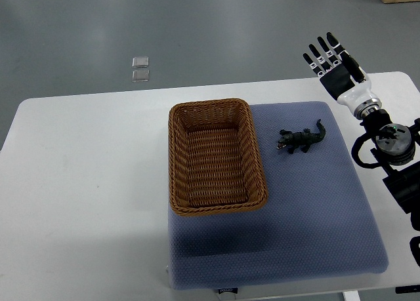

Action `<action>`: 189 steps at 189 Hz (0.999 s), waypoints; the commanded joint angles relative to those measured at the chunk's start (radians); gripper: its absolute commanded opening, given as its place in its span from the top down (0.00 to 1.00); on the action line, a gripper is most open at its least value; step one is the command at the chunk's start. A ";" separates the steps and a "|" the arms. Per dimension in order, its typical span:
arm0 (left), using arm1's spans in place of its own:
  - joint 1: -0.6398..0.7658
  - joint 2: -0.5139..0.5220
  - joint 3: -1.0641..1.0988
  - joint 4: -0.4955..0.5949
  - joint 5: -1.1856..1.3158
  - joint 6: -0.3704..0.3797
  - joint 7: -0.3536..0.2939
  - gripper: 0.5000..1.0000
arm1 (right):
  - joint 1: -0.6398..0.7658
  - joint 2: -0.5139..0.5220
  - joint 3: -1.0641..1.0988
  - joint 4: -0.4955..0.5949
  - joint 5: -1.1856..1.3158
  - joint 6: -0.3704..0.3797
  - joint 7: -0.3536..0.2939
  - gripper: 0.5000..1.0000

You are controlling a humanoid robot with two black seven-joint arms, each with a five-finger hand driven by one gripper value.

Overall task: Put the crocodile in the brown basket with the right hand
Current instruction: 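Move the right hand over the dark toy crocodile beside the basket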

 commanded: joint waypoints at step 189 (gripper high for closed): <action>0.004 0.000 -0.008 -0.006 0.000 0.005 -0.001 0.00 | 0.295 -0.422 -0.556 0.331 -1.331 0.206 -0.061 0.14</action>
